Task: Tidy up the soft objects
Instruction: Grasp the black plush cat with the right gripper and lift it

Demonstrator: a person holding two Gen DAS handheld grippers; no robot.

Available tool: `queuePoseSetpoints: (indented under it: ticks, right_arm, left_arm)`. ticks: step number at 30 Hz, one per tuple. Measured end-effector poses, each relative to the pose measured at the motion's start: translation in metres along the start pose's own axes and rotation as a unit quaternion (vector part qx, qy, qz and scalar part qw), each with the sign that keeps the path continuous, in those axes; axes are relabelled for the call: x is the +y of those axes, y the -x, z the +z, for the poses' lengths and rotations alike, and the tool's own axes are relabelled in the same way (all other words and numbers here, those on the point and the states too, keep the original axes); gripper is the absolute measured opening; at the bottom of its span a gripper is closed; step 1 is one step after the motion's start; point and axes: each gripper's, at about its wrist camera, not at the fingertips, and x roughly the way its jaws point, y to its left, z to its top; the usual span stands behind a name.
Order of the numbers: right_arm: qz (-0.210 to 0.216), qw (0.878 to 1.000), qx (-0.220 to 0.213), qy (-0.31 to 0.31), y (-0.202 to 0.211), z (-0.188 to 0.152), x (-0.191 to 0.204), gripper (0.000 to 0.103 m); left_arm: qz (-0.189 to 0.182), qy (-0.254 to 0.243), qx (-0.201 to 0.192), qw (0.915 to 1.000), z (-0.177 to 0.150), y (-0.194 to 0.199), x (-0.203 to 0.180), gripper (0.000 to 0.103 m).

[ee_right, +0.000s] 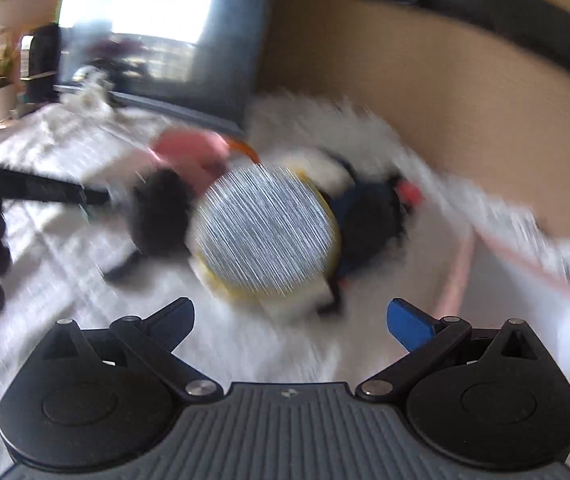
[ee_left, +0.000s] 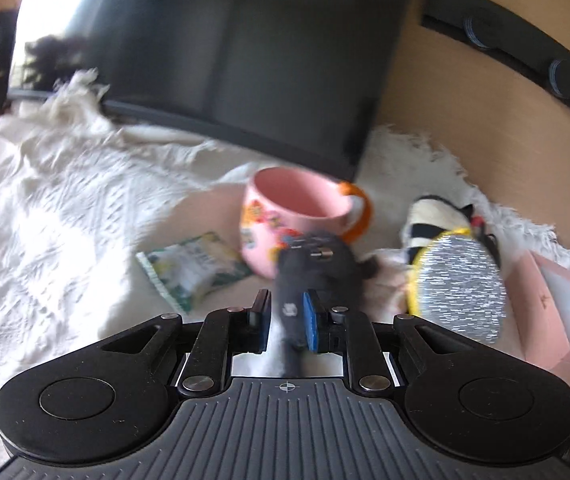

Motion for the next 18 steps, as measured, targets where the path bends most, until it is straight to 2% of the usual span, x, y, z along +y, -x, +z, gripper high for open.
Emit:
queuePoseSetpoints:
  ticks: [3, 6, 8, 9, 12, 16, 18]
  right_arm:
    - [0.017, 0.999, -0.027, 0.036, -0.014, 0.029, 0.029, 0.103]
    - [0.039, 0.997, -0.026, 0.055, -0.043, 0.049, 0.062, 0.103]
    - [0.055, 0.996, -0.019, 0.068, -0.065, 0.058, 0.085, 0.103]
    - [0.061, 0.995, -0.014, 0.072, -0.077, 0.063, 0.096, 0.103]
    - [0.049, 0.996, -0.005, 0.074, -0.111, 0.074, 0.121, 0.102]
    - [0.04, 0.997, 0.024, 0.061, -0.149, 0.08, 0.134, 0.102]
    - [0.033, 0.997, 0.028, 0.067, -0.157, 0.08, 0.138, 0.092]
  left_arm:
    - [0.0, 0.011, 0.027, 0.9996, 0.005, -0.002, 0.024, 0.02]
    - [-0.022, 0.034, 0.059, 0.9975, 0.005, 0.002, 0.046, 0.02]
    - [-0.035, 0.025, 0.068, 0.9968, 0.004, 0.005, 0.06, 0.02]
    - [-0.036, 0.017, 0.069, 0.9968, 0.004, 0.008, 0.062, 0.011]
    - [-0.025, -0.001, 0.072, 0.9971, 0.002, 0.015, 0.079, 0.014]
    - [-0.031, 0.017, 0.07, 0.9969, 0.004, 0.022, 0.108, 0.014]
    - [-0.03, 0.025, 0.064, 0.9972, 0.007, 0.024, 0.121, 0.014]
